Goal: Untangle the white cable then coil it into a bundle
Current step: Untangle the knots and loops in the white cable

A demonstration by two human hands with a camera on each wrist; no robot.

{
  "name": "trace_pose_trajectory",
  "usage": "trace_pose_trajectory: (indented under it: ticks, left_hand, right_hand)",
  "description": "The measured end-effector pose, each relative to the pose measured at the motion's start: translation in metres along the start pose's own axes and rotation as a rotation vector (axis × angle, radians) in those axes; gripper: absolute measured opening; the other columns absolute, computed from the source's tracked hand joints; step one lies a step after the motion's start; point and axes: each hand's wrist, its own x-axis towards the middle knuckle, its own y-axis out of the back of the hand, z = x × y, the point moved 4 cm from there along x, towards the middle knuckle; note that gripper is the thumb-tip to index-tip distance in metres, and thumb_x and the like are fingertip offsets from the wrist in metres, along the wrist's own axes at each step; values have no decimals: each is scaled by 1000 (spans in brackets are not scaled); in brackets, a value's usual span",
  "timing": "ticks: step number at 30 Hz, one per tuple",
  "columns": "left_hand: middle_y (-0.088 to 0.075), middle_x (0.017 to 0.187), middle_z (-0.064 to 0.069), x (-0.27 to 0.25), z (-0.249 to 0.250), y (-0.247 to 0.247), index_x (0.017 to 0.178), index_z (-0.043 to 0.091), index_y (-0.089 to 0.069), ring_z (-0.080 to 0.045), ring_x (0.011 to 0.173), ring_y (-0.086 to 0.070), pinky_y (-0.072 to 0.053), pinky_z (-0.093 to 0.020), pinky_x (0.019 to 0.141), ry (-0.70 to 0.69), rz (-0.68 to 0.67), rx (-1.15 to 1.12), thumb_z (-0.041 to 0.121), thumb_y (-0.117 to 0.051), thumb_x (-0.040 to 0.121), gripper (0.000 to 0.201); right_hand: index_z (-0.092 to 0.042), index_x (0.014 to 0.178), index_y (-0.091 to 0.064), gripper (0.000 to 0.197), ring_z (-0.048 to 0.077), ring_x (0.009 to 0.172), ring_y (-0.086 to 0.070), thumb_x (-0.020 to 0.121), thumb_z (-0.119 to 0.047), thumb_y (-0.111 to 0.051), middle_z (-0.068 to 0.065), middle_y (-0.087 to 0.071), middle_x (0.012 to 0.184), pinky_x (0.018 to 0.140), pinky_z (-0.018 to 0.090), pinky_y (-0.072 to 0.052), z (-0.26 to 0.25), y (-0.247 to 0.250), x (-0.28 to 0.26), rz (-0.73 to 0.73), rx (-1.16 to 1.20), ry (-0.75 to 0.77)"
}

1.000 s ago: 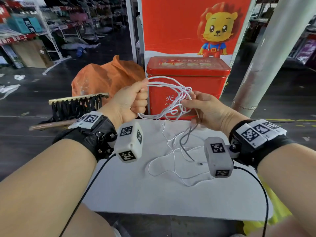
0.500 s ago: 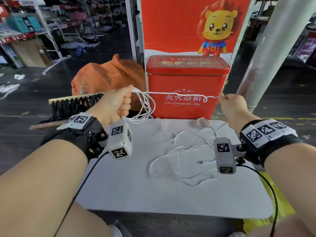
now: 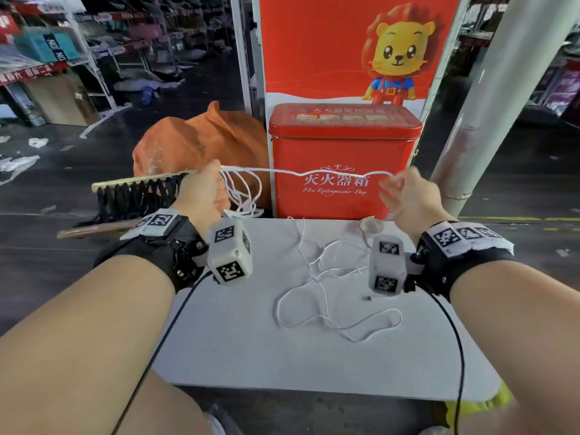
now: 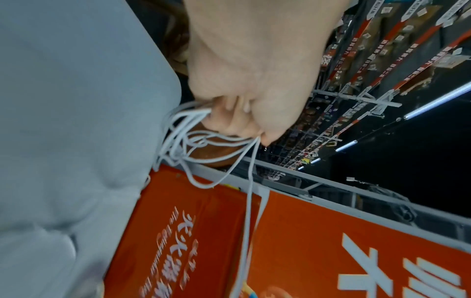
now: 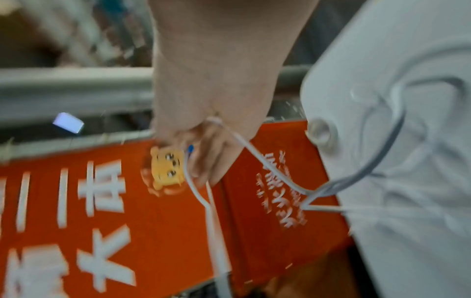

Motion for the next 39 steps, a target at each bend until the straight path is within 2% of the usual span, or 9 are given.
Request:
trace_pose_trajectory:
  ticks: [2, 5, 9, 14, 18, 21, 26, 33, 39]
  left_hand:
    - [-23, 38, 10, 5, -8, 7, 65, 21, -31, -5, 28, -17, -14, -16, 30, 70, -50, 54, 28, -44, 100, 38]
    - [-22, 38, 11, 5, -13, 6, 66, 22, -30, -4, 27, -16, -13, -15, 28, 90, -104, 130, 28, -45, 100, 38]
    - [-22, 38, 11, -3, -15, -7, 66, 22, -31, -4, 28, -15, -12, -15, 28, 89, -130, 143, 27, -46, 100, 37]
    - [-21, 43, 10, -14, -9, -24, 65, 22, -32, -4, 32, -15, -13, -15, 30, 87, -269, 199, 33, -49, 98, 39]
    - [-20, 43, 11, -34, -2, -44, 61, 24, -30, -3, 31, -16, -13, -15, 29, 163, -474, 306, 39, -42, 99, 43]
    - [-20, 44, 12, -48, 4, -52, 59, 24, -31, -2, 33, -15, -10, -16, 32, 193, -576, 369, 44, -41, 98, 45]
    - [-20, 43, 12, -67, 8, -62, 60, 24, -30, -1, 33, -14, -5, -18, 37, 193, -663, 367, 46, -39, 97, 44]
    - [-20, 44, 12, -74, 11, -68, 60, 24, -30, -2, 34, -14, -7, -17, 36, 172, -665, 396, 47, -40, 97, 45]
    - [-19, 46, 11, -71, 0, -70, 62, 24, -29, -4, 36, -13, -7, -17, 37, 151, -618, 620, 45, -42, 98, 43]
  right_hand:
    - [-7, 70, -49, 23, 17, 71, -66, 91, -4, -42, 6, -64, 69, 79, 30, -56, -18, -14, -12, -182, 403, 48]
    - [-14, 67, -45, 27, 12, 44, -45, 92, -7, -49, -1, -44, 50, 48, 25, -44, -31, -21, -18, -242, 350, 100]
    - [-26, 82, -52, 13, 6, 43, -39, 91, -32, -61, -9, -44, 57, 44, 20, -34, -22, -22, -24, -323, -370, 333]
    - [-30, 90, -68, 33, 17, 95, -58, 77, -60, -62, -11, -64, 93, 85, 31, -44, 4, -37, -31, -668, -1423, 331]
    - [-20, 67, -55, 53, 24, 96, -45, 90, -64, -37, -4, -51, 76, 100, 49, -24, 5, -43, -29, -418, -2001, 436]
    - [-12, 72, -63, 57, 23, 82, -47, 97, -52, -30, 2, -56, 72, 100, 44, -29, -5, -47, -33, -292, -1806, 445]
    - [-21, 113, -62, 23, 0, 65, -60, 96, -11, -50, -5, -69, 97, 56, 19, -49, -16, -50, -42, -482, -823, 426]
    - [-12, 105, -68, 24, 8, 85, -67, 87, 2, -60, 2, -71, 97, 79, 18, -53, -21, -52, -50, -547, -625, 458]
    - [-22, 119, -61, 34, 3, 46, -43, 85, -20, -66, -6, -69, 92, 43, 18, -35, -25, -61, -67, -719, -645, 328]
